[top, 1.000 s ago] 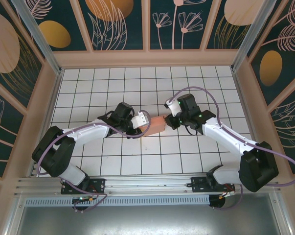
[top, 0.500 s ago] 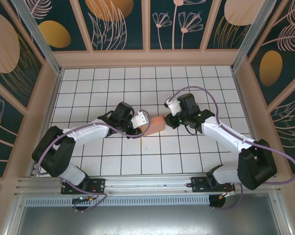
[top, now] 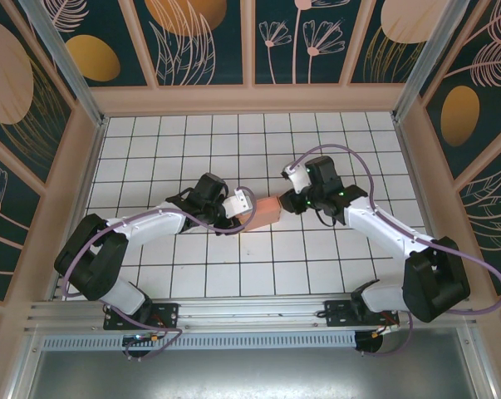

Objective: Fold the paper box

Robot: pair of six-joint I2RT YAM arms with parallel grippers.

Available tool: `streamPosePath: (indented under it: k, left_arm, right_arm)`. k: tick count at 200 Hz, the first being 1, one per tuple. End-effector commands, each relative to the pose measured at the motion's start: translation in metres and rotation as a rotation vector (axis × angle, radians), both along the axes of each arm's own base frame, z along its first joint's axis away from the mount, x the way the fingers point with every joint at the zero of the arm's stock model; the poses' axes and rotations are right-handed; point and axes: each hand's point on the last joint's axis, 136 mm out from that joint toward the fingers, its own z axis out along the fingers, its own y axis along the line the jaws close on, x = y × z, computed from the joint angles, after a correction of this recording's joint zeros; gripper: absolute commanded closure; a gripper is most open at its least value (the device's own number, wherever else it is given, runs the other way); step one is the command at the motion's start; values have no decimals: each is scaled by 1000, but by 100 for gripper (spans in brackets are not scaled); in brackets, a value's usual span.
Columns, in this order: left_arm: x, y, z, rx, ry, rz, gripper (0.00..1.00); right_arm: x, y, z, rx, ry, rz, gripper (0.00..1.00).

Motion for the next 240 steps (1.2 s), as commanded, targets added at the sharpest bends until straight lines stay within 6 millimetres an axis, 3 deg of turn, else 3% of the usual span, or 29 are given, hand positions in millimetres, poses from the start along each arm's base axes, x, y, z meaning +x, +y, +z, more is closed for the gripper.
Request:
streamPosePath:
  k: [1, 26, 39, 58, 83, 125, 177, 218, 240]
  left_arm:
    - [-4, -2, -3, 8, 32, -21, 53]
    - [-4, -2, -2, 8, 30, -23, 53]
    - [-4, -2, -3, 10, 32, -26, 54]
    - [-4, -3, -3, 8, 34, -30, 54]
    - [-4, -3, -3, 13, 31, -44, 53]
    - [-4, -3, -4, 13, 29, -42, 53]
    - [-3, -2, -5, 19, 21, -47, 53]
    - [-3, -2, -6, 22, 24, -49, 53]
    - [-4, -2, -8, 24, 33, -49, 53]
  right_arm:
    - [5, -5, 4, 12, -27, -2, 64]
    - [-5, -10, 11, 7, -78, 93, 57]
    - [-10, -15, 13, -35, -148, 146, 47]
    - [-15, -22, 15, -59, -219, 238, 46]
    - [-17, -14, 21, -35, -278, 311, 51]
    - [-12, -5, 16, -41, -321, 370, 55]
    - [-5, 2, 1, -27, -273, 399, 64]
    - [-5, 5, -1, -3, -251, 410, 77]
    - [-6, 7, -1, 11, -235, 414, 78]
